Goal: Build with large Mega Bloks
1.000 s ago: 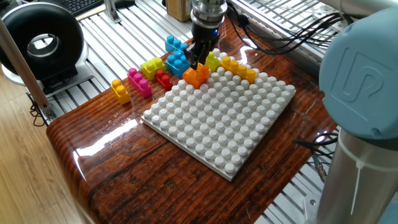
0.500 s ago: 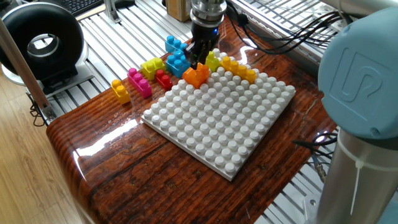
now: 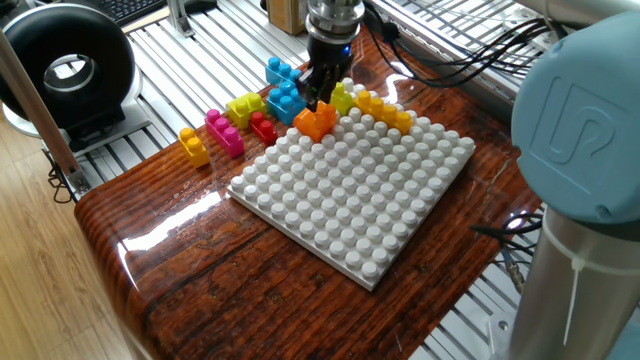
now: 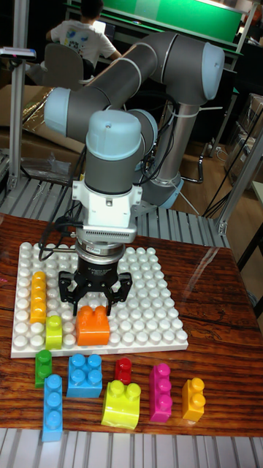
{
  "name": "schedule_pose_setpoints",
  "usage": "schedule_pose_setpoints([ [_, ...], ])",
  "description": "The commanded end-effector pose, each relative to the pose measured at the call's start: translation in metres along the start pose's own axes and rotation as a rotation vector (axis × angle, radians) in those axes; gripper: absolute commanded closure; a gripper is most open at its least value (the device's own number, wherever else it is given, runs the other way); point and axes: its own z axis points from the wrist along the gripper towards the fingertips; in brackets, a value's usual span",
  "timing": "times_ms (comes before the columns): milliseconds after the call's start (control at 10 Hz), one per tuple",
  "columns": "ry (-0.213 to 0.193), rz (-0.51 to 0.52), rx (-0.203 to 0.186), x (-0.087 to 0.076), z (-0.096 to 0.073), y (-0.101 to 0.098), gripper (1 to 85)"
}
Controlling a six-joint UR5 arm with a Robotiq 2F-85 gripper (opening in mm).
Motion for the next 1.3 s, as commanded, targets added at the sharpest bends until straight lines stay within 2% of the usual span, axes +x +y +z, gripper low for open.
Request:
schedule_pose_setpoints([
  [0, 0.015, -0.025, -0.010, 0.007, 0.004, 0.002, 21.3],
  [500, -0.014, -0.016, -0.006, 0.005, 0.026, 0.008, 19.7],
  [900, -0.028, -0.022, -0.005, -0.002, 0.039, 0.005, 20.7],
  [1100, -0.030, 0.015, -0.007, -0.004, 0.041, 0.006, 30.7],
  [1200, -0.032, 0.036, 0.002, -0.005, 0.041, 0.004, 40.3],
])
